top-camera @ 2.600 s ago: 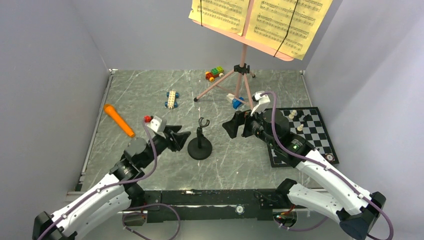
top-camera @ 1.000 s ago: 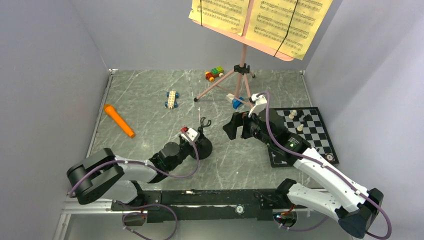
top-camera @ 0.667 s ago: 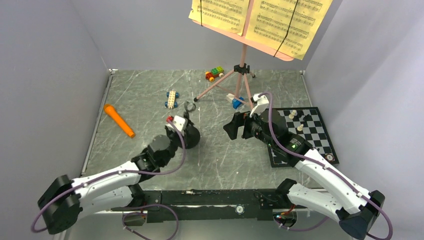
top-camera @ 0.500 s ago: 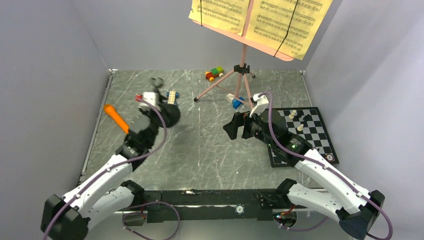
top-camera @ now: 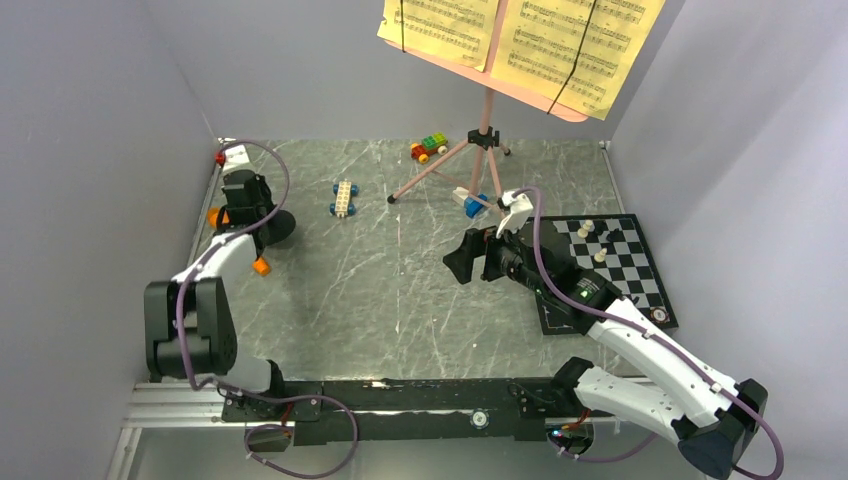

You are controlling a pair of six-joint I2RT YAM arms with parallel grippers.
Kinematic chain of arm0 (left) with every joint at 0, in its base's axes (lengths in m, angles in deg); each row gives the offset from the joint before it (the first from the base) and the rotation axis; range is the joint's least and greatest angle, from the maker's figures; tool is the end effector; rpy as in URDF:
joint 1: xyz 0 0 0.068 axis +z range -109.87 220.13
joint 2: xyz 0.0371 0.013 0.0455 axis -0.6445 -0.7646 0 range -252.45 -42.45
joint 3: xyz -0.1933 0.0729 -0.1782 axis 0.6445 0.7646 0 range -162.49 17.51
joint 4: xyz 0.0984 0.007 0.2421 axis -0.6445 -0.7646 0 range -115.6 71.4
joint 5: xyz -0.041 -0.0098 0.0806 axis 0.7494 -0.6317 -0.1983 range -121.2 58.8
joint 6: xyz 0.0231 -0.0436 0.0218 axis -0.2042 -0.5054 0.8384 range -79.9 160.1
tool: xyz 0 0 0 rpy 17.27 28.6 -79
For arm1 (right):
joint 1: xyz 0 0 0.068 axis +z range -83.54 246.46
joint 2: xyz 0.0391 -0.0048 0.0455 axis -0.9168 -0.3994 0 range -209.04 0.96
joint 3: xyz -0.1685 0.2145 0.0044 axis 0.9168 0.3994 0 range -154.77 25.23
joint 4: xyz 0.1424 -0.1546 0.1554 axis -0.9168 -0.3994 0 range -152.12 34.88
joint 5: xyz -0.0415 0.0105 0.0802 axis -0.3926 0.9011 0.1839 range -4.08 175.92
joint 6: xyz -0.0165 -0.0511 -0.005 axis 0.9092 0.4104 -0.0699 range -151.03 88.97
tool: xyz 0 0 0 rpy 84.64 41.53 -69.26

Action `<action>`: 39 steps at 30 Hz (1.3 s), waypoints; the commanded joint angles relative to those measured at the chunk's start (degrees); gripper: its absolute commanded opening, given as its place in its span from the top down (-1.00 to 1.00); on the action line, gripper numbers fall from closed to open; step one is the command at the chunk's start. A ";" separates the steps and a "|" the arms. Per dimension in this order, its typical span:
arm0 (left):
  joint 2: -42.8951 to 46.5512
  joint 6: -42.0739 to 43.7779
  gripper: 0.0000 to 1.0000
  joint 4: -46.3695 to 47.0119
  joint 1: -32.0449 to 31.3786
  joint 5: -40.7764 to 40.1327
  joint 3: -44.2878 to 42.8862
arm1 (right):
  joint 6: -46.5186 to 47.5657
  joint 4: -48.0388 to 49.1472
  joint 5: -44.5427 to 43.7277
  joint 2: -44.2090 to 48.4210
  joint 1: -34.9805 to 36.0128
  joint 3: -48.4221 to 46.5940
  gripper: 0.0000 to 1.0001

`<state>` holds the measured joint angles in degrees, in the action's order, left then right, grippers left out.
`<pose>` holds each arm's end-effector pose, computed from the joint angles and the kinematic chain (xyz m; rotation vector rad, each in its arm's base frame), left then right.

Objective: Pack up the instrument practice props

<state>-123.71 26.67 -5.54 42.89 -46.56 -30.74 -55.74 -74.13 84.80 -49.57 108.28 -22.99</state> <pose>0.3190 0.0247 0.2543 -0.4453 1.8554 0.1313 0.1506 0.1338 0.3276 -0.2869 1.9973 0.7399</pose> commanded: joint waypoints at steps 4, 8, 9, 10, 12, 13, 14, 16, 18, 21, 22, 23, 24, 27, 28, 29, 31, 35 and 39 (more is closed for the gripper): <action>-9.75 3.39 1.00 10.32 5.23 4.55 -9.19 | -1.23 4.38 2.40 0.09 0.11 1.02 -0.99; -13.93 4.51 1.00 13.16 6.83 6.20 -11.15 | -0.43 3.91 1.44 -0.81 0.08 0.51 -0.99; -14.89 5.10 1.00 13.79 6.97 6.22 -11.65 | -0.12 3.50 1.25 -1.06 0.02 0.16 -0.99; -15.77 5.74 1.00 15.00 7.10 6.32 -12.03 | 0.11 3.31 1.23 -1.23 0.02 -0.22 -0.99; -17.45 7.04 1.00 16.55 7.26 6.81 -12.76 | 0.48 3.28 0.25 -1.56 0.01 -0.61 -0.99; -18.50 7.44 1.00 16.53 7.30 6.83 -13.34 | 0.53 3.27 -0.15 -1.82 0.01 -0.71 -0.99; -19.03 7.72 1.00 15.92 7.34 6.91 -14.15 | 0.66 3.27 -0.34 -2.23 0.06 -0.91 -0.99; -20.61 8.12 1.00 13.76 7.34 6.94 -15.94 | 0.76 3.00 -0.31 -3.21 0.03 -1.51 -0.99; -21.84 8.14 1.00 11.59 7.32 6.32 -17.24 | 0.77 2.84 -0.16 -4.11 0.01 -2.13 -0.99; -22.44 7.81 0.69 10.11 7.34 5.36 -16.96 | 0.78 3.00 0.01 -4.68 0.00 -2.63 -0.99; -22.53 8.02 0.58 9.99 7.34 5.55 -16.50 | 0.76 3.04 0.01 -4.69 0.06 -2.72 -0.99; -22.54 8.14 0.48 9.97 7.34 5.71 -16.02 | 0.92 2.97 -0.12 -4.69 0.02 -2.82 -0.99; -22.42 8.05 0.37 9.89 7.34 5.79 -15.52 | 0.97 2.81 -0.24 -4.68 0.00 -2.91 -0.99; -21.43 7.12 0.16 9.90 7.34 5.78 -13.87 | 1.07 2.62 -0.63 -4.45 0.01 -2.89 -0.99; -21.00 6.59 0.11 9.77 7.34 5.89 -13.35 | 0.93 2.66 -0.60 -4.29 0.03 -2.84 -0.99; -20.32 6.01 0.06 9.34 7.34 5.83 -13.03 | 0.97 2.68 -0.63 -4.25 0.02 -2.76 -0.99; -18.59 4.26 -0.04 8.76 7.34 5.38 -11.97 | 0.77 2.73 -0.48 -3.97 0.02 -2.63 -0.99; -13.79 1.50 -0.20 8.67 7.27 6.05 -8.46 | 0.72 2.85 -0.39 -3.54 0.02 -2.57 -0.99; -8.01 -0.59 -0.29 5.44 7.25 5.95 -5.11 | 0.82 2.91 -0.21 -2.91 0.04 -2.50 -0.99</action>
<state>-139.20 29.58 0.23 49.95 -40.88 -37.91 -55.46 -72.62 84.93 -54.29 108.28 -23.36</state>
